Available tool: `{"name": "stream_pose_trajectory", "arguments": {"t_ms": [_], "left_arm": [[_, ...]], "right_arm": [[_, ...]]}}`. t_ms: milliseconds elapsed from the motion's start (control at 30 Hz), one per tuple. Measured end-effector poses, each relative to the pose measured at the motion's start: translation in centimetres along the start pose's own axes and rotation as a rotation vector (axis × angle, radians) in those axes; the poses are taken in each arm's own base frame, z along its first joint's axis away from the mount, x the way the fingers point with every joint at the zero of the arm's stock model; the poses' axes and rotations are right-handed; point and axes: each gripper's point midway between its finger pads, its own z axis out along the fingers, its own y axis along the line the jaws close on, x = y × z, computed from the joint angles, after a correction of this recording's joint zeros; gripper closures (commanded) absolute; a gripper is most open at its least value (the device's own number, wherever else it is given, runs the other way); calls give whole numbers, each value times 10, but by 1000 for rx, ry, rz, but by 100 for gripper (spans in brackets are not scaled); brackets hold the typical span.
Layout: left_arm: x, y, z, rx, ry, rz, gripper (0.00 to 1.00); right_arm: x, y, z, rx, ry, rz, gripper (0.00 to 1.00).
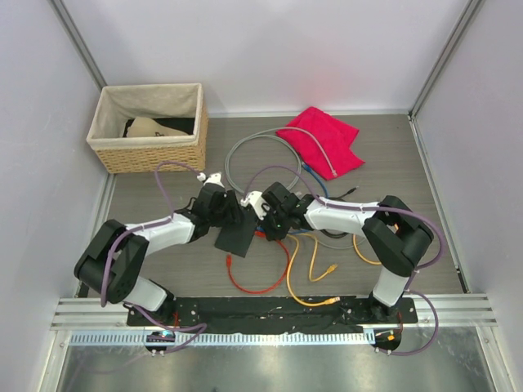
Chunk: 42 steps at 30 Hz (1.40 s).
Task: Insert the plug into the switch port
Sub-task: Insert the connector into the switch port, then pick up the connector from the center of the board.
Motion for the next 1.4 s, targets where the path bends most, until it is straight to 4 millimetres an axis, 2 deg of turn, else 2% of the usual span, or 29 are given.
{"name": "stream_pose_trajectory", "arguments": {"t_ms": [233, 333, 400, 467, 533, 600, 700, 767, 800, 900, 967, 1067, 1167, 1267, 1333, 1400], "left_arm": [[-2, 9, -5, -60, -13, -13, 37], [-7, 16, -5, -104, -14, -5, 33], [-11, 19, -4, -127, -14, 1, 30], [-15, 20, -2, -145, -7, 12, 25], [-18, 20, 1, -157, 0, 19, 19], [-18, 19, 2, -163, 10, 23, 14], [-17, 21, 0, -176, 20, 25, 6], [-17, 24, -4, -193, 25, 25, 0], [-15, 26, -8, -203, 33, 26, 0], [-13, 30, -27, -231, 49, 29, 0], [-22, 26, -44, -228, 29, 25, 0], [-49, 9, -80, -181, -54, 14, 0], [-80, -11, -122, -105, -163, 2, 0], [-102, -25, -165, -38, -253, 13, 0], [-106, -26, -186, -13, -287, 37, 0], [-102, -24, -199, -1, -294, 74, 0]], "right_arm": [[-5, 0, 1, 1, -19, -7, 99], [-13, 0, 3, 8, -52, -11, 95], [-17, -1, 6, 15, -83, -7, 86], [-17, 0, 10, 17, -109, 1, 82], [-17, 1, 13, 18, -133, 10, 68], [-27, 1, 11, 27, -183, 15, 60], [-50, -1, -9, 56, -272, 15, 52], [-66, -5, -34, 96, -341, 24, 47], [-75, -8, -49, 119, -380, 33, 45], [-94, -32, -98, 227, -496, 95, 40], [-94, -52, -127, 304, -544, 164, 35], [-74, -92, -166, 452, -579, 300, 32], [-34, -129, -191, 599, -557, 444, 32], [11, -155, -202, 723, -492, 578, 32], [39, -168, -205, 778, -450, 660, 32], [59, -172, -202, 794, -406, 705, 33]]}}
